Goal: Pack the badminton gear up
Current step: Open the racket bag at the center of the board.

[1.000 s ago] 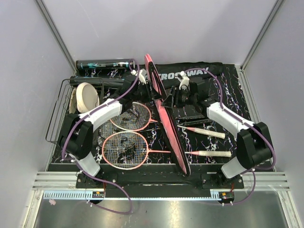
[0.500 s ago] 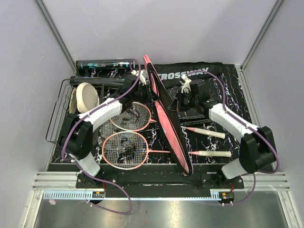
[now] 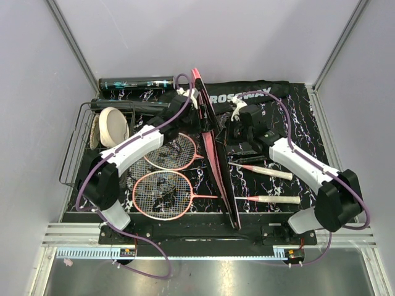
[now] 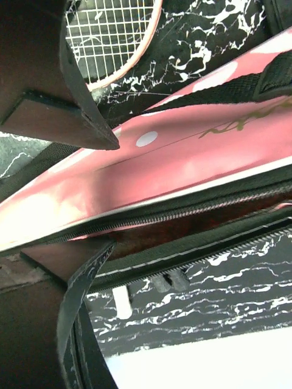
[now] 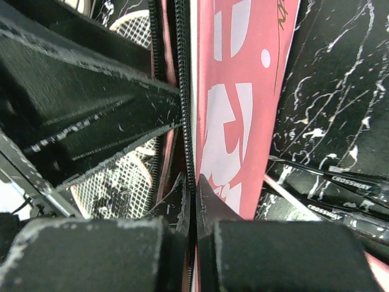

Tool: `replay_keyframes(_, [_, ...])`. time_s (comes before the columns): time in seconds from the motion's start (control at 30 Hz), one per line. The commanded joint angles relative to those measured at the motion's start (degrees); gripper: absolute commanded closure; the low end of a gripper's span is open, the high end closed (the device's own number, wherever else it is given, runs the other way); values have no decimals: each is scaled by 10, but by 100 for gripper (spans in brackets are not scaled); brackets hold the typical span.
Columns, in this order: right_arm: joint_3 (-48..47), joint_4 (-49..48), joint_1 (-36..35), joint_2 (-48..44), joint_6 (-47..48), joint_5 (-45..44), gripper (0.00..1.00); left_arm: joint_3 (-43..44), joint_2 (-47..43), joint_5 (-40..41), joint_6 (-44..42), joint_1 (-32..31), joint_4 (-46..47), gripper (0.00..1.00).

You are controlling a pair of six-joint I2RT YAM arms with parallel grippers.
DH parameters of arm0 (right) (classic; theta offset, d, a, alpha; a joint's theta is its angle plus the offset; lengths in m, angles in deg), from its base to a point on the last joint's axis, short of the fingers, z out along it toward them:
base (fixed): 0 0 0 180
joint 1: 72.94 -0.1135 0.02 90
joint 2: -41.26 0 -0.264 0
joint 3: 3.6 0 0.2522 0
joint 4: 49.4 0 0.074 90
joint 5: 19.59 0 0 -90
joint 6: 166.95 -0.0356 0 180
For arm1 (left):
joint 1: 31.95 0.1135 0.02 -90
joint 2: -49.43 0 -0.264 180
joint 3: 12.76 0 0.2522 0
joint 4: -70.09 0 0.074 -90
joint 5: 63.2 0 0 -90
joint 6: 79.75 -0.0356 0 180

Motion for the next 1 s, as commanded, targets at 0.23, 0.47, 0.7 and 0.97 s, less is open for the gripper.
replay_keyframes(0.23, [-9, -39, -9, -52, -38, -87, 100, 46, 9, 114, -49, -26, -79, 33])
replay_keyframes(0.47, [-3, -49, -9, -60, -38, -78, 100, 103, 34, 105, -96, -26, -112, 37])
replay_keyframes(0.7, [12, -47, -8, -78, -28, -69, 100, 123, 25, 67, -137, -20, -127, 98])
replay_keyframes(0.97, [23, -54, -9, -90, -26, -39, 100, 130, 4, 32, -119, -17, -134, 58])
